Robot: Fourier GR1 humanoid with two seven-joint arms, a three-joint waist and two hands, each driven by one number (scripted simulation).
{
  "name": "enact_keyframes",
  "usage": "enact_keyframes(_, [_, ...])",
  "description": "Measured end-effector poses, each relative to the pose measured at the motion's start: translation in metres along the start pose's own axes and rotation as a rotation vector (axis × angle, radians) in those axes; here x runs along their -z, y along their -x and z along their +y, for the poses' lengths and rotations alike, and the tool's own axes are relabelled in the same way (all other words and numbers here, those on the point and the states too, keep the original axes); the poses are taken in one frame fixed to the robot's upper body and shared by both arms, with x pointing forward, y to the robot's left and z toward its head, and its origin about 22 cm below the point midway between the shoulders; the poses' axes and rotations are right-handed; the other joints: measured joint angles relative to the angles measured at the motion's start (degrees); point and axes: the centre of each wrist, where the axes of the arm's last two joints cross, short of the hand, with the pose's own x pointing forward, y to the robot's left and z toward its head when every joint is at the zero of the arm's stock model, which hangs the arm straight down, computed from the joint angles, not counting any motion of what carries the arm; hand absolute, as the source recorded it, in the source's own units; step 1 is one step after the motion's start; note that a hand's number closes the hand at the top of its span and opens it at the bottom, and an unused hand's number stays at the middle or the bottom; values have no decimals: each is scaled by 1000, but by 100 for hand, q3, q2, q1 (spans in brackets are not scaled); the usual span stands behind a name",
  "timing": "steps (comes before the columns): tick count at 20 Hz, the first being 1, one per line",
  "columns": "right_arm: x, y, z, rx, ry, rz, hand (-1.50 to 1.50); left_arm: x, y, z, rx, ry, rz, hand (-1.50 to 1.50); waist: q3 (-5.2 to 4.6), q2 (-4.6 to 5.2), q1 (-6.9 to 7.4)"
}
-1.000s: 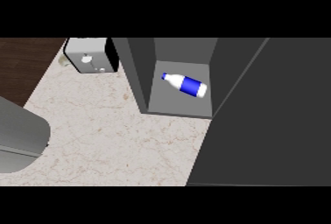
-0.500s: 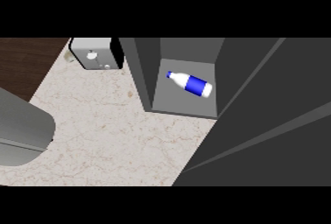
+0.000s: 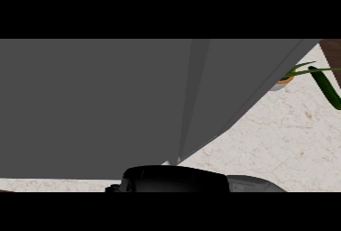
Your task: Pick up the bottled water, place it into the cabinet and close the cabinet
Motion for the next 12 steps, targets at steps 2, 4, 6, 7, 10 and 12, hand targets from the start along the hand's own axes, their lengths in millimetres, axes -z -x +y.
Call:
enact_keyframes(2, [15,-10,-12,37,5,21,150,-10,0,1,-2,-15,-1,-150,11,-2,-71])
enact_keyframes(4, [29,-15,-21,90,24,37,150,-16,-3,1,-1,-25,-1,-150,21,-5,-140])
enact_keyframes(6, [38,-15,-32,137,44,44,150,-24,-4,5,3,-39,-3,-150,27,-4,-223])
enact_keyframes(7, [40,-14,-41,159,48,48,150,-28,-4,6,7,-47,-9,-150,32,-1,-260])
enact_keyframes(10, [44,-13,-60,216,70,62,150,-39,-8,9,11,-60,-11,-150,39,-2,-356])
enact_keyframes(12, [45,-6,-73,243,82,70,150,-44,-11,13,15,-67,-3,-150,42,0,-404])
